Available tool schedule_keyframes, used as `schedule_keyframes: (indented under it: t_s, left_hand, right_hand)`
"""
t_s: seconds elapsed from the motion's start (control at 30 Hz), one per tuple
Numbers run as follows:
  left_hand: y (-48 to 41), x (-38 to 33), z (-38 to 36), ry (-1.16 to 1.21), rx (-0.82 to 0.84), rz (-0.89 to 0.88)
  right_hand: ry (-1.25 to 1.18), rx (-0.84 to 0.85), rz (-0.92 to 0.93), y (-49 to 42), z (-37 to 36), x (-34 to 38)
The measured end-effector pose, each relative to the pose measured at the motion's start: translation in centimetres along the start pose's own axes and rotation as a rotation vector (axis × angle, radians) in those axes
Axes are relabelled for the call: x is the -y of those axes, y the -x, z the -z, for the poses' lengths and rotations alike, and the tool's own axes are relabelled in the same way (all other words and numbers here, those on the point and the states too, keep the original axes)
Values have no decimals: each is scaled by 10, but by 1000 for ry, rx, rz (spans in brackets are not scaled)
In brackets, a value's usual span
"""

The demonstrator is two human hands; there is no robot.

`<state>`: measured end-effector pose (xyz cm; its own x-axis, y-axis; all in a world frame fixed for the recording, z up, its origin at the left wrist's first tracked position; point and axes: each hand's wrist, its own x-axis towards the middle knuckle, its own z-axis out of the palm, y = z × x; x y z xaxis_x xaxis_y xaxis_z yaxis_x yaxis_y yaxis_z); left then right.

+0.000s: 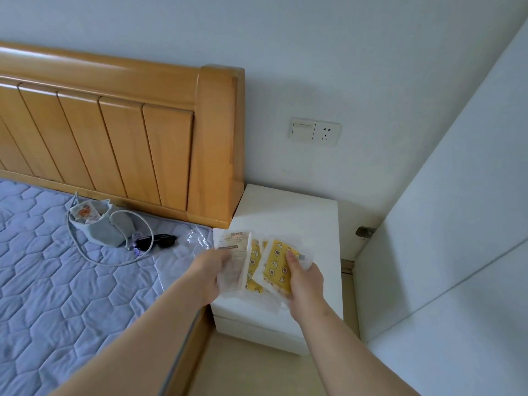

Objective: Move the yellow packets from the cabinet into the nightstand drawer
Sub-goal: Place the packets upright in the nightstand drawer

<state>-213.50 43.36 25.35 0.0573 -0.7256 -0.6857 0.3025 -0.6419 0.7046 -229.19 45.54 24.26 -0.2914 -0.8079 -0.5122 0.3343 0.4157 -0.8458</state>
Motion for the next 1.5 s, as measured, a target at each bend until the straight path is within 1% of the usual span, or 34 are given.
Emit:
schedule_keyframes:
  t_s: [0.13, 0.27, 0.4, 0.47, 0.57, 0.63, 0.7, 0.8, 0.87, 0.9, 0.93, 0.97, 1.03, 1.07, 1.1, 1.13, 1.23, 1.33, 1.4, 1.5]
  left_hand:
    - [-10, 2, -16, -93, -50, -51]
    - [-24, 10, -15, -55, -57, -102]
    - [-33, 16, -1, -36, -168, -171]
    - [-36, 19, 8, -6, -177, -158]
    - [-43, 27, 21, -35, -105, -120]
    - [-52, 36, 27, -78, -42, -82]
    - [-59, 45, 30, -133, 25, -7]
    - [-74, 64, 40, -154, 188, 119]
    - [-83, 76, 50, -147, 274, 209]
    - [-87, 82, 54, -135, 270, 243]
    - [-92, 90, 55, -150, 244, 251]
    - [-100, 98, 56, -208, 178, 232]
    - [-117, 116, 55, -333, -45, 157]
    - [-128, 124, 56, -348, -143, 120]
    - [-138, 131, 57, -334, -201, 99]
    - [-148, 135, 58, -310, -226, 87]
    - [-179, 138, 58, -281, -217, 53]
    - [-201, 134, 52, -177, -224, 40]
    - [-207, 132, 53, -131, -236, 49]
    - [-204, 132, 62, -54, -214, 95]
  right_hand:
    - [-8, 73, -92, -23, 11, 2]
    - [10, 119, -195, -36, 11, -5]
    - [32, 74, -200, -48, 12, -18]
    - [29, 42, -216, -53, 13, -28]
    - [6, 33, -246, -57, 8, -41]
    - [33, 35, -260, -60, 2, -53]
    - [106, 51, -246, -65, -3, -69]
    - [218, 119, -258, -69, -14, -96]
    - [191, 133, -277, -72, -18, -115]
    - [159, 130, -282, -75, -21, -125]
    - [135, 130, -286, -77, -25, -134]
    - [131, 133, -286, -82, -29, -145]
    - [157, 147, -310, -89, -36, -162]
    - [169, 154, -324, -95, -40, -171]
    - [179, 157, -331, -101, -43, -179]
    - [185, 158, -339, -108, -45, -186]
    - [162, 100, -341, -131, -51, -197]
    - [210, 63, -280, -149, -56, -199]
    - [293, 26, -239, -154, -55, -196]
    - [474, -85, -136, -155, -52, -190]
